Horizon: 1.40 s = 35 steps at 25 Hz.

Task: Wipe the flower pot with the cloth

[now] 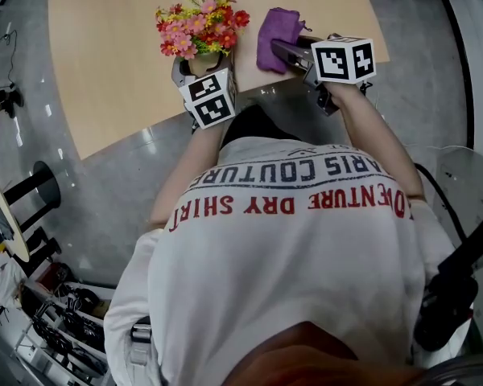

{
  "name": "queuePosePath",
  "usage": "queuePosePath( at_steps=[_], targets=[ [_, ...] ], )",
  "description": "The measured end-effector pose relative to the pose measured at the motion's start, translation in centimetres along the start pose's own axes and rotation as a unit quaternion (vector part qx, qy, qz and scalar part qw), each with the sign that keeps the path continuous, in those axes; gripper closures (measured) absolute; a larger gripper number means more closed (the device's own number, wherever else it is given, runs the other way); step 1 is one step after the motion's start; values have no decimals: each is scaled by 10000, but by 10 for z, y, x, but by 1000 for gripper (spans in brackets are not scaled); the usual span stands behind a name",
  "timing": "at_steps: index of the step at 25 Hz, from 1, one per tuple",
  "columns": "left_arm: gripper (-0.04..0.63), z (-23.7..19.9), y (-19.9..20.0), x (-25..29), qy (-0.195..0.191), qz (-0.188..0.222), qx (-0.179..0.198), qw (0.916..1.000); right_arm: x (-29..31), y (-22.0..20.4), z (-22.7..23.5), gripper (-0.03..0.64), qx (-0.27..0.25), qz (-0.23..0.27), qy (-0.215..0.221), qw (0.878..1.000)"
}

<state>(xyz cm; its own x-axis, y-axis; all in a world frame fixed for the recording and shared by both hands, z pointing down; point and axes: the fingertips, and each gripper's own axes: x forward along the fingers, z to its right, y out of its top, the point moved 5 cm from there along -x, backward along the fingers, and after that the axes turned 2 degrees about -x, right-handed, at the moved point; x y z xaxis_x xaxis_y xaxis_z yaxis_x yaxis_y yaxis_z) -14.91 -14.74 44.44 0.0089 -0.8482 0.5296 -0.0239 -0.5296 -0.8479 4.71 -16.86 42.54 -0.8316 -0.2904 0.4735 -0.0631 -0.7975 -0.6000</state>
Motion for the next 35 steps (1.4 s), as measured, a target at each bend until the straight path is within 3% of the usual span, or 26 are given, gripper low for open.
queuePosePath(
  at_steps=[3, 6, 10, 13, 17, 21, 27, 35],
  targets=[
    [175, -10, 10, 6, -557, -8, 334, 9979, 10, 16, -2, 551, -4, -51, 104, 9999],
    [176, -21, 16, 12, -1341, 29, 787, 9878, 19, 25, -4, 551, -14, -153, 327, 9993],
    [176, -29, 4, 2, -2446, 3, 1440, 9589, 17, 13, -9, 551, -67, -285, 720, 9970],
    [176, -34, 1, -5, -3031, -183, 1862, 9344, 18, 13, -17, 551, -179, -367, 1095, 9931],
    [176, -46, -3, -10, -3537, -325, 2312, 9058, 34, 17, -29, 551, -452, -528, 1531, 9858],
    [176, -53, -2, -7, -3821, -397, 2545, 8875, 54, 25, -35, 552, -687, -829, 1824, 9773],
    [176, -57, 2, -2, -4026, -476, 2719, 8728, 76, 32, -34, 551, -776, -1219, 1955, 9700],
    [176, -57, 1, -5, -4084, -402, 2666, 8721, 92, 26, -31, 552, -1055, -1714, 1774, 9633]
  ],
)
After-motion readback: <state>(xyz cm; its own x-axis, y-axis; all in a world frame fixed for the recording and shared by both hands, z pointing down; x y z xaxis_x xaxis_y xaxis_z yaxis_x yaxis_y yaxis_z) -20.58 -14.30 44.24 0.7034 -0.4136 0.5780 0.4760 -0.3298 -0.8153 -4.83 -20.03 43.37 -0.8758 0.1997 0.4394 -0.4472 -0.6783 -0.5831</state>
